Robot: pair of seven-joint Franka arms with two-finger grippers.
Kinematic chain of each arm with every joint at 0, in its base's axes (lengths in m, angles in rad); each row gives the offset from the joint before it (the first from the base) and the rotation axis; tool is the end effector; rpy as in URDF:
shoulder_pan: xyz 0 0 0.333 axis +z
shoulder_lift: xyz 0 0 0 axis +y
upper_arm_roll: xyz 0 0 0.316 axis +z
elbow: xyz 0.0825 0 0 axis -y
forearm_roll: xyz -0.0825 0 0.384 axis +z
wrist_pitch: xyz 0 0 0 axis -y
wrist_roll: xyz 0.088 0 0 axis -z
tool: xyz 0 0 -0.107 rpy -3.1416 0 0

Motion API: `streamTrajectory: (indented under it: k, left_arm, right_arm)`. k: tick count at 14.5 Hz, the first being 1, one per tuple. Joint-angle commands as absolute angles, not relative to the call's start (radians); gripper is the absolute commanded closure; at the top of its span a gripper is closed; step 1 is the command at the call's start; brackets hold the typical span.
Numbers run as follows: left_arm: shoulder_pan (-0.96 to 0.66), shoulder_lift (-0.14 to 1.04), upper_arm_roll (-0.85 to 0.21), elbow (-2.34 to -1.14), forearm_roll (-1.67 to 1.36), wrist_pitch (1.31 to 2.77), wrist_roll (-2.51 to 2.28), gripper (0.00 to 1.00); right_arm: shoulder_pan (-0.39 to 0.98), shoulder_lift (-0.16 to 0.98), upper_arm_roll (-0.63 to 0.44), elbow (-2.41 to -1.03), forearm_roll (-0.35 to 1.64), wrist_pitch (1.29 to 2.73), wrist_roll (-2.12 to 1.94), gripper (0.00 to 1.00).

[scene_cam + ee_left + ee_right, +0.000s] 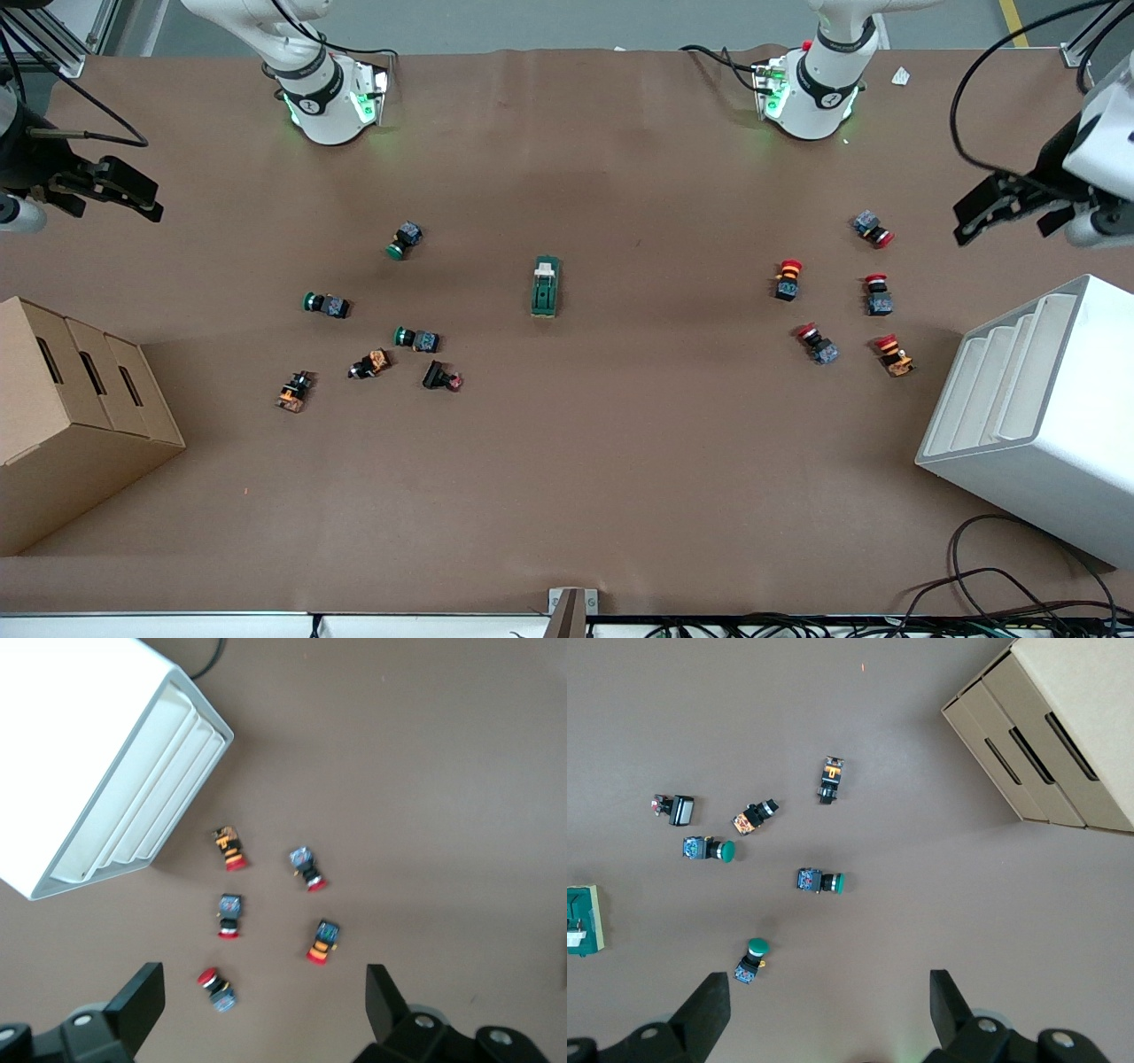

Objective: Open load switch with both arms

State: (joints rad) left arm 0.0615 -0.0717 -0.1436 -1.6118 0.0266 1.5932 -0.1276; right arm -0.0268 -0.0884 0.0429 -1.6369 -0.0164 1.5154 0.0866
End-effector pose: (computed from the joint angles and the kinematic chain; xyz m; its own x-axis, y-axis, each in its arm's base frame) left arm 0.5329 -0.0441 0.6458 0.9974 0.0448 0.0566 0.0465 -0.9985 -0.0299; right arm 0.5207 0.0076 0.6362 0.9969 -0.0716 -0.0313 -0.0709 -0.9972 0.0230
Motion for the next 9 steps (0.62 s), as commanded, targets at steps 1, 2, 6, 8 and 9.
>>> streamTrajectory:
  k: [1, 2, 6, 8, 9]
  left_arm:
    - [0.028, -0.188, -0.08, -1.736, -0.009, 1.597, -0.058, 0.0]
    - [0.025, -0.211, -0.08, -1.756, -0.009, 1.588, -0.06, 0.0]
    - [-0.032, -0.213, -0.051, -1.729, -0.008, 1.548, -0.061, 0.0]
    - [-0.031, -0.181, -0.052, -1.703, -0.008, 1.537, -0.054, 0.0]
    - [-0.032, -0.172, -0.054, -1.692, -0.009, 1.537, -0.054, 0.0]
  right_arm:
    - [-0.029, -0.077, 0.041, -1.595, -0.009, 1.512, 0.077, 0.0]
    - [-0.032, -0.068, 0.041, -1.57, -0.006, 1.509, 0.077, 0.0]
    - [-0.032, -0.015, 0.043, -1.508, 0.0, 1.502, 0.078, 0.0]
    - [-0.031, -0.015, 0.043, -1.508, 0.0, 1.503, 0.089, 0.0]
    - [-0.026, -0.012, 0.043, -1.508, -0.005, 1.503, 0.092, 0.0]
